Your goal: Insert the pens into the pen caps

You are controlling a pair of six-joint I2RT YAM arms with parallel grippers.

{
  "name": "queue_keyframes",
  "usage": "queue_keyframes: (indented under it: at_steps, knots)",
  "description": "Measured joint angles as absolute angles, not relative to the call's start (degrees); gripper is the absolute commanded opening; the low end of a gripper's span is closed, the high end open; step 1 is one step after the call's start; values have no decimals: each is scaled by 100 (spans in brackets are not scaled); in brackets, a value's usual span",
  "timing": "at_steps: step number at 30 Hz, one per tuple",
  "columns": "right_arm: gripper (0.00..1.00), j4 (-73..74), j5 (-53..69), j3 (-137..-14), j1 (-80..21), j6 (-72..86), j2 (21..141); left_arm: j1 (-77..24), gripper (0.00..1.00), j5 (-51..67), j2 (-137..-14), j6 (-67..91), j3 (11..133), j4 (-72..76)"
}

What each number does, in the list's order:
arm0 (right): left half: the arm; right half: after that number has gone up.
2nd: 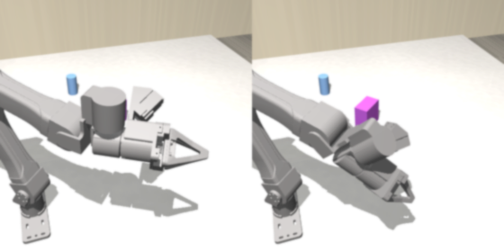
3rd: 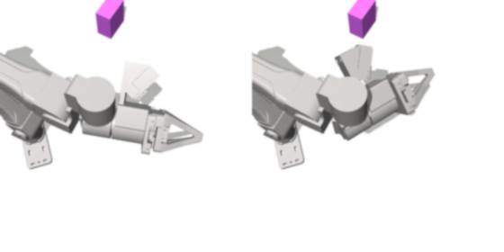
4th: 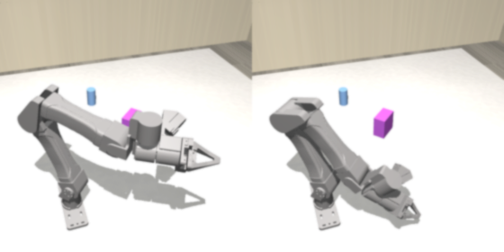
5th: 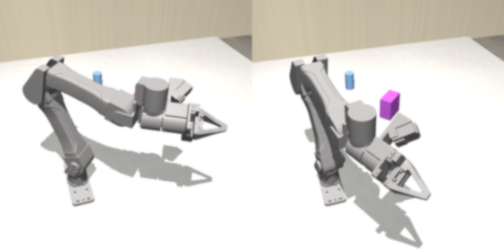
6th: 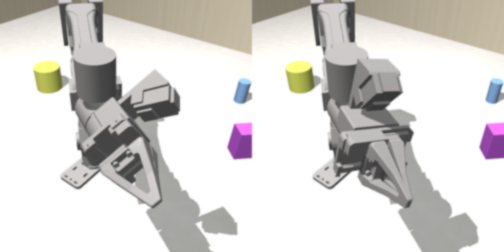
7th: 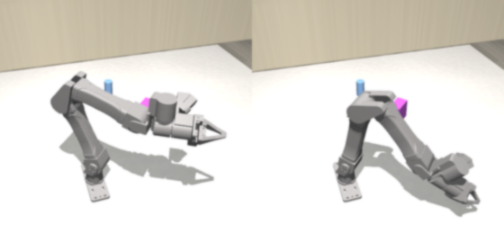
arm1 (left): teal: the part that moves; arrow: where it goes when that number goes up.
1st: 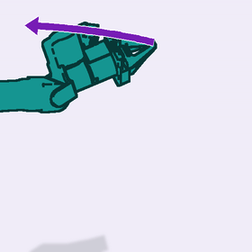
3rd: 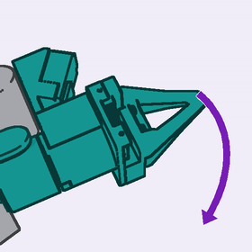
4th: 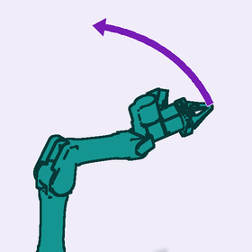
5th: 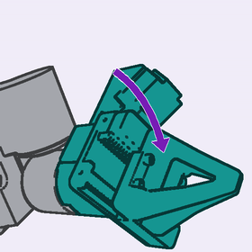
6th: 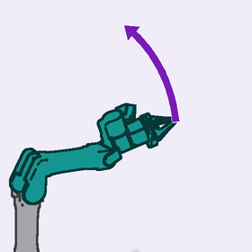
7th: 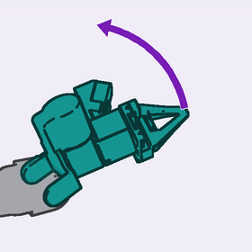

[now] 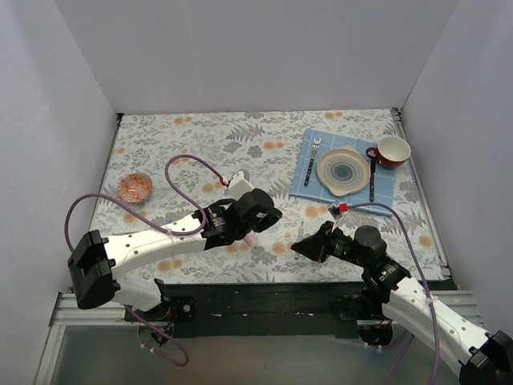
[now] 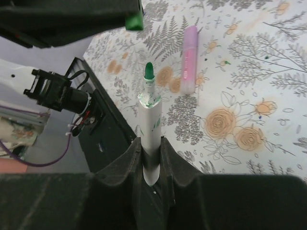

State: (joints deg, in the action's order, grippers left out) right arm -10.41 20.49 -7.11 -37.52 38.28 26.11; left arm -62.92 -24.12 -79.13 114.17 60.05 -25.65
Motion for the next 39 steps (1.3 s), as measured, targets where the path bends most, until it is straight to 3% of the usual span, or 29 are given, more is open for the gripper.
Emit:
queue_keyframes:
  at_steps: [10, 39]
  knots:
    - [1, -2840, 3107, -683, -3806, 4064, 3988, -6292, 0, -2641, -7446, 10733, 5787, -1551]
    - [1, -3308, 3336, -1162, -3865, 4010, 5113, -6292, 0, -1992, -7240, 9900, 5245, -596]
